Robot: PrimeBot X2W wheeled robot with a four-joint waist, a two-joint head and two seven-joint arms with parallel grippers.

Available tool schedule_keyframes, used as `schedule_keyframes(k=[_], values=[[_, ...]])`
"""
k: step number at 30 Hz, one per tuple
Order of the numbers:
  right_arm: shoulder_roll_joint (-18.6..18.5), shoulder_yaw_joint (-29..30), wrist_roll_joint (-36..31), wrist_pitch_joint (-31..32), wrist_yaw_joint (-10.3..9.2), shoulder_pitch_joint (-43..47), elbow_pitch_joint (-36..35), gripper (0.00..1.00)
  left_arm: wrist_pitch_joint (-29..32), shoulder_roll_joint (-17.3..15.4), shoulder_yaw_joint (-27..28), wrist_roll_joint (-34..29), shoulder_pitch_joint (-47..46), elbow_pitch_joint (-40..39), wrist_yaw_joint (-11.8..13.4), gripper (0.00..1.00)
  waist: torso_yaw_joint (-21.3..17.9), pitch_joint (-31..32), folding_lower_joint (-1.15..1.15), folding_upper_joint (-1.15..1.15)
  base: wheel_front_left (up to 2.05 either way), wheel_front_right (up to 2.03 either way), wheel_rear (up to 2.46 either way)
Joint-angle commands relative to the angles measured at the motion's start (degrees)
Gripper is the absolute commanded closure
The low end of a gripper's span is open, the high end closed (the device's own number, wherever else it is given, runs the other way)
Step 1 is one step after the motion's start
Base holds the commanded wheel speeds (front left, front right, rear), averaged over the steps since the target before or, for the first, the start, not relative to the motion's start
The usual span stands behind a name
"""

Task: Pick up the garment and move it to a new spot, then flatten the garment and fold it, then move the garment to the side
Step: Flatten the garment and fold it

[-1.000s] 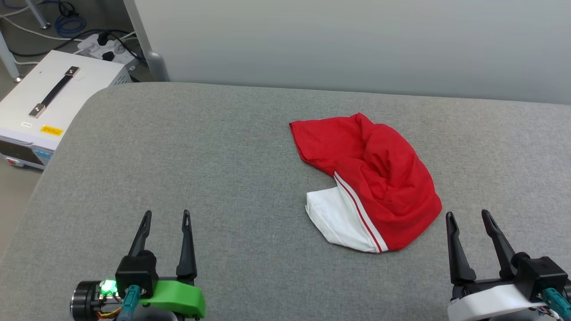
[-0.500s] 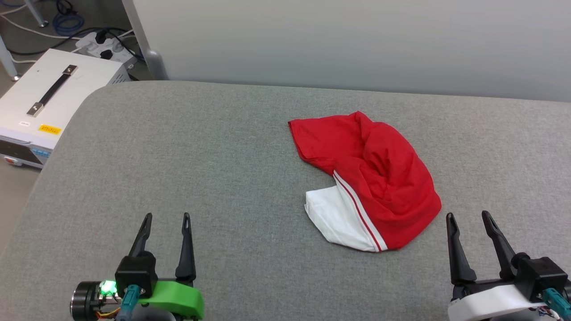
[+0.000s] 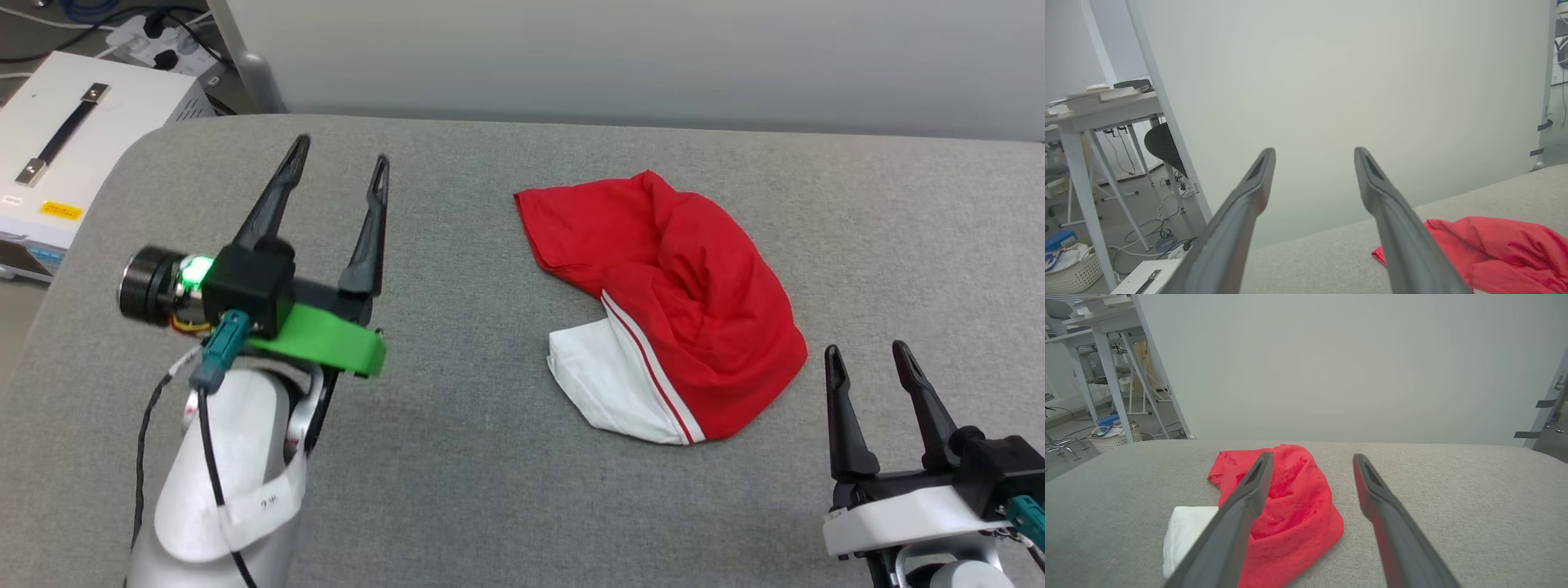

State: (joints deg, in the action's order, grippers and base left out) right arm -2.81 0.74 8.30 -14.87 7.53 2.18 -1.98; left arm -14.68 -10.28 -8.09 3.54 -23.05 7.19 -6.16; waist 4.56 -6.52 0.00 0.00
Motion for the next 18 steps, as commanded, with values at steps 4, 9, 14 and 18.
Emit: schedule_keyframes(k=[4, 9, 14, 18], values=[[-0.1, 0.0, 0.2, -0.1, -0.04, -1.6, -0.4, 0.00, -0.1, -1.7, -5.0, 2.3, -8.4, 5.7, -1.1, 0.00, -1.9, -2.0, 0.00, 0.00, 0.00, 0.00, 0.00], [-0.1, -0.1, 0.5, -0.1, -0.04, -2.8, -0.6, 0.00, 7.0, -3.4, -16.5, 11.3, -18.3, 11.4, -1.3, 0.00, -3.5, -3.6, 0.00, 0.00, 0.00, 0.00, 0.00], [-0.1, -0.1, 0.6, -0.1, -0.04, -4.0, -0.7, 0.00, 19.5, -5.9, -28.8, 22.4, -26.0, 14.4, -1.3, 0.00, -5.0, -5.4, 0.00, 0.00, 0.00, 0.00, 0.00], [-0.1, -0.3, 0.8, -0.1, -0.04, -5.1, -0.8, 0.00, 31.1, -7.8, -38.6, 31.5, -30.7, 15.5, -1.3, 0.00, -6.4, -7.1, 0.00, 0.00, 0.00, 0.00, 0.00]])
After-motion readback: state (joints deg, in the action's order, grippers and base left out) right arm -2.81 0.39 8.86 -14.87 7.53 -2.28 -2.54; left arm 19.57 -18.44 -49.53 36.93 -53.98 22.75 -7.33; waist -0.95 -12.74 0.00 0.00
